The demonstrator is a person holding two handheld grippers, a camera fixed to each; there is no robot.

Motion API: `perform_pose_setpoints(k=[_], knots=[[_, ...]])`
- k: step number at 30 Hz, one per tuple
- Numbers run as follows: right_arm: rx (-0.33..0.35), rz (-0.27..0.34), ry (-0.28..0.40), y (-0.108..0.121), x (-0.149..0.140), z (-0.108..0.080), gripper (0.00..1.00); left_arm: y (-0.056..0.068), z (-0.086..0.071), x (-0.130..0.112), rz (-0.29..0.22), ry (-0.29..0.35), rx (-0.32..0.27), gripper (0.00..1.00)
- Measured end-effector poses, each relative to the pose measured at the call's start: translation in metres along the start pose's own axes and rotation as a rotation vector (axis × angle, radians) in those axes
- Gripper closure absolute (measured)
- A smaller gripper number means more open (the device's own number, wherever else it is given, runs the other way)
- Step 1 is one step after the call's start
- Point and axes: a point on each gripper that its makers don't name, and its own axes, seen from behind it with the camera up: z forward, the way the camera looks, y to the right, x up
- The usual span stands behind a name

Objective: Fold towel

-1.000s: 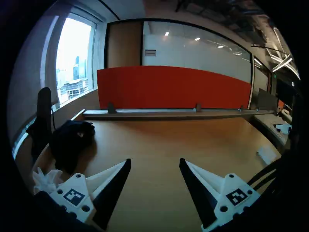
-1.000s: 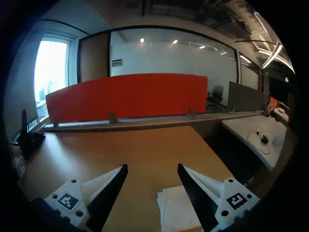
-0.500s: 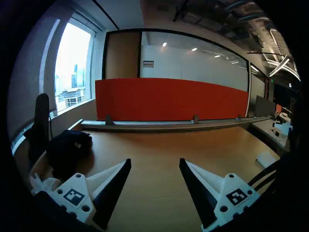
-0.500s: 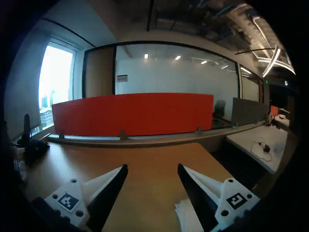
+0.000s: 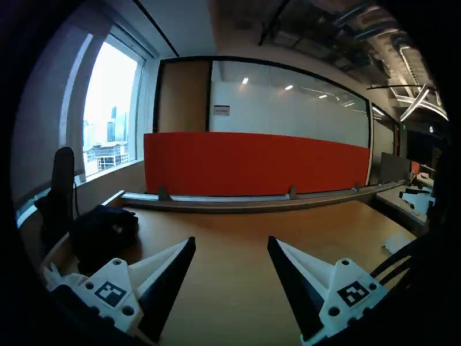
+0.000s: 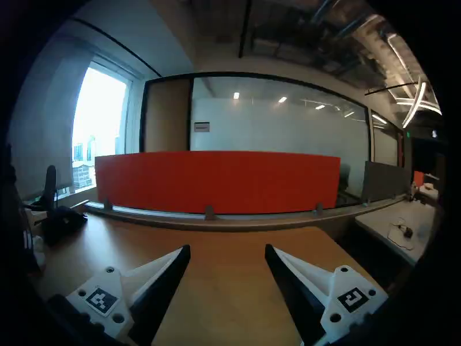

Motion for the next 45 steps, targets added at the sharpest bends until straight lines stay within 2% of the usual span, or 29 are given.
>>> perform_pose_setpoints(k=[11, 24, 36, 45], knots=[[0.009, -0.021, 0.028, -0.014, -0.003, -0.003, 0.0, -0.007, -0.004, -0.016, 0.004, 0.046, 0.025, 0.07], [0.006, -0.043, 0.073, -0.028, -0.033, -0.012, 0.0, -0.01, -0.004, -0.062, 0.002, 0.106, 0.039, 0.08], [-0.009, -0.038, 0.076, -0.018, -0.043, -0.015, 0.0, -0.005, -0.009, -0.084, 0.034, 0.149, 0.045, 0.07], [-0.032, -0.03, 0.074, -0.013, -0.044, -0.02, 0.0, -0.021, -0.016, -0.096, 0.037, 0.167, 0.059, 0.08]])
